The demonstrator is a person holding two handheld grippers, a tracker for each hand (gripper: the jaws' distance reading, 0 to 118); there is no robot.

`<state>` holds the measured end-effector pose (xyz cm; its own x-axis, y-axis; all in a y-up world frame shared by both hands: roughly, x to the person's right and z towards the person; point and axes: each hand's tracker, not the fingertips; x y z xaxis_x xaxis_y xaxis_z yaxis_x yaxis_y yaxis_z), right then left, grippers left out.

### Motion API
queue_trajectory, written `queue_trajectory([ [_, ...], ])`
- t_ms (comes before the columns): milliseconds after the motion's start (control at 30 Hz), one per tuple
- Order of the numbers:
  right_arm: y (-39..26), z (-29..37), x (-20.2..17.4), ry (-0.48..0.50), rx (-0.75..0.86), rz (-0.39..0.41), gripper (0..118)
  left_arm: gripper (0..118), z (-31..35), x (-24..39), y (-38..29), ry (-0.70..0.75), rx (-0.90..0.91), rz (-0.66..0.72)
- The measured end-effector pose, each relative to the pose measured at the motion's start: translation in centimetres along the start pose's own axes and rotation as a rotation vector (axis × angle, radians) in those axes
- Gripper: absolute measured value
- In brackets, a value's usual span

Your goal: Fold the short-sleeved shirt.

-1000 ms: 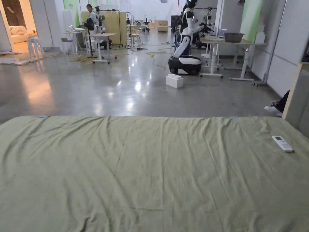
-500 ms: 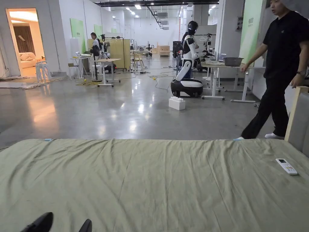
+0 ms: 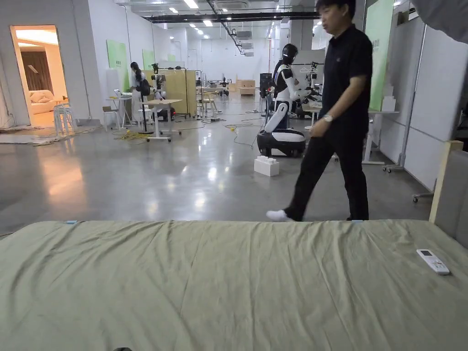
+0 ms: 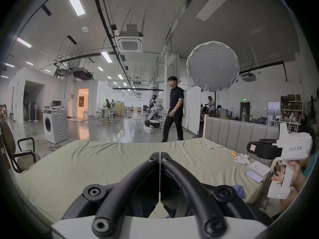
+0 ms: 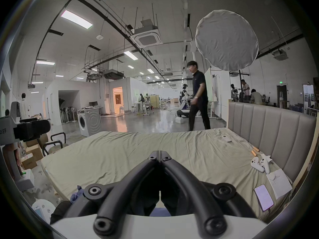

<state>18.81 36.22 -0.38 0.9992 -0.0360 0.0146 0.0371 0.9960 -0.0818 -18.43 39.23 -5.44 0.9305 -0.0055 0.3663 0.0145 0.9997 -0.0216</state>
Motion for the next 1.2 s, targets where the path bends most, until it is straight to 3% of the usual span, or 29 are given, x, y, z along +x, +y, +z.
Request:
queue_trajectory([
  [267, -0.1, -0.2, -0.1, 0.006, -0.021, 0.012, 0, 0, -0.6, -0.5, -0.1, -0.01, -0.03, -0.013],
  [367, -0.7, -0.5, 0.2, 0.003, -0.042, 0.013, 0, 0, -1.1, -2.1, -1.0, -0.001, -0.083, 0.033],
  [433, -1.5, -0.4, 0.5, -0.007, -0.087, 0.001, 0, 0, -1.5, -4.0, -2.0, 0.079, -0.125, 0.082],
  [500, -2.4, -0.4, 0.9, -0.008, -0.108, 0.012, 0, 1, -2.6, -6.9, -3.6, 0.052, -0.253, 0.197],
  [567, -3.8, -0.5, 1.5, -0.015, -0.16, -0.044, 0, 23, -3.6, -9.4, -6.6, 0.054, -0.33, 0.324],
  [600, -4.6, -0.6, 1.7, -0.011, -0.196, -0.082, 0, 45, -4.3, -10.5, -8.6, 0.056, -0.402, 0.386],
  [633, -5.1, -0.5, 1.9, -0.011, -0.214, -0.101, 0, 74, -4.9, -11.5, -10.3, 0.065, -0.493, 0.445],
  [667, -5.7, -0.5, 2.1, -0.017, -0.224, -0.106, 0, 84, -5.4, -12.1, -12.3, 0.088, -0.571, 0.496],
  [767, -6.9, -0.5, 2.4, -0.034, -0.28, -0.107, 0, 85, -6.6, -13.6, -18.0, 0.111, -0.657, 0.584],
  [900, -7.6, -0.4, 2.5, -0.03, -0.326, -0.113, 0, 85, -7.9, -16.7, -23.9, 0.213, -0.751, 0.803],
  [1100, -8.5, -0.8, 2.6, -0.038, -0.374, -0.138, 0, 84, -8.3, -17.6, -27.5, 0.221, -0.772, 0.983],
  [1167, -8.6, -0.8, 2.6, -0.038, -0.379, -0.143, 0, 71, -8.1, -17.1, -27.0, 0.21, -0.724, 1.007],
  [1200, -8.7, -0.8, 2.5, -0.035, -0.381, -0.142, 0, 56, -8.4, -16.9, -27.2, 0.181, -0.718, 1.039],
])
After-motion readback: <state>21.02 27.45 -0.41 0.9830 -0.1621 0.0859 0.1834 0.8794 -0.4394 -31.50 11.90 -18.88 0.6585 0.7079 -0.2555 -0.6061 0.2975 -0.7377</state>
